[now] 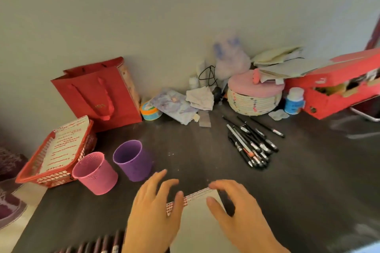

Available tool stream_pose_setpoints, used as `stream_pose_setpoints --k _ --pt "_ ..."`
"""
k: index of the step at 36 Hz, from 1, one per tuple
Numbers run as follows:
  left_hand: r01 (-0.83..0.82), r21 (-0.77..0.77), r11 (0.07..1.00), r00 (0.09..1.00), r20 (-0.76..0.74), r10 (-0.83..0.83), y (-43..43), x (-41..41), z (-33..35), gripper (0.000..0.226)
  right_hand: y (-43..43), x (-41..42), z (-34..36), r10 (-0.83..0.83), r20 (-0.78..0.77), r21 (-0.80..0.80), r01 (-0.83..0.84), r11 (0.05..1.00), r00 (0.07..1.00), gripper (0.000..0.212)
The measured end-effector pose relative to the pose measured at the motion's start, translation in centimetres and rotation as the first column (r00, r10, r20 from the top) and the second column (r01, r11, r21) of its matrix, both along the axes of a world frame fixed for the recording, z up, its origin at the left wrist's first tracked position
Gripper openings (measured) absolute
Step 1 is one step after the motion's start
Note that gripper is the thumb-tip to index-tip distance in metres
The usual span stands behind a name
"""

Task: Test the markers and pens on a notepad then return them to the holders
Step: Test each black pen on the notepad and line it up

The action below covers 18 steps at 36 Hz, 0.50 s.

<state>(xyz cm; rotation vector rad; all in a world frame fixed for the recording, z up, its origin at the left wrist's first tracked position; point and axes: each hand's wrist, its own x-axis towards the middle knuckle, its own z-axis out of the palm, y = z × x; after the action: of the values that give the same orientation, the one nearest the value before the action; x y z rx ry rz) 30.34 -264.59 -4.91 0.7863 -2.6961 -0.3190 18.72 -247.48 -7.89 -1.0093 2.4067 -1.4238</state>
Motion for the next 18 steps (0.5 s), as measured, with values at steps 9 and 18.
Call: stream_pose_setpoints --k 9,18 --pt "0.397 0.066 0.915 0.902 0.158 -0.402 4.6 -16.2 -2.8 0.033 7.4 -5.7 -1.4 0.057 -0.224 0.541 0.075 0.838 0.973 0.055" --pt "0.361 -0.013 0.933 0.910 0.225 -0.349 4.6 -20.7 -4.2 0.026 7.3 -6.5 -1.6 0.015 -0.181 0.526 0.084 0.846 0.983 0.049"
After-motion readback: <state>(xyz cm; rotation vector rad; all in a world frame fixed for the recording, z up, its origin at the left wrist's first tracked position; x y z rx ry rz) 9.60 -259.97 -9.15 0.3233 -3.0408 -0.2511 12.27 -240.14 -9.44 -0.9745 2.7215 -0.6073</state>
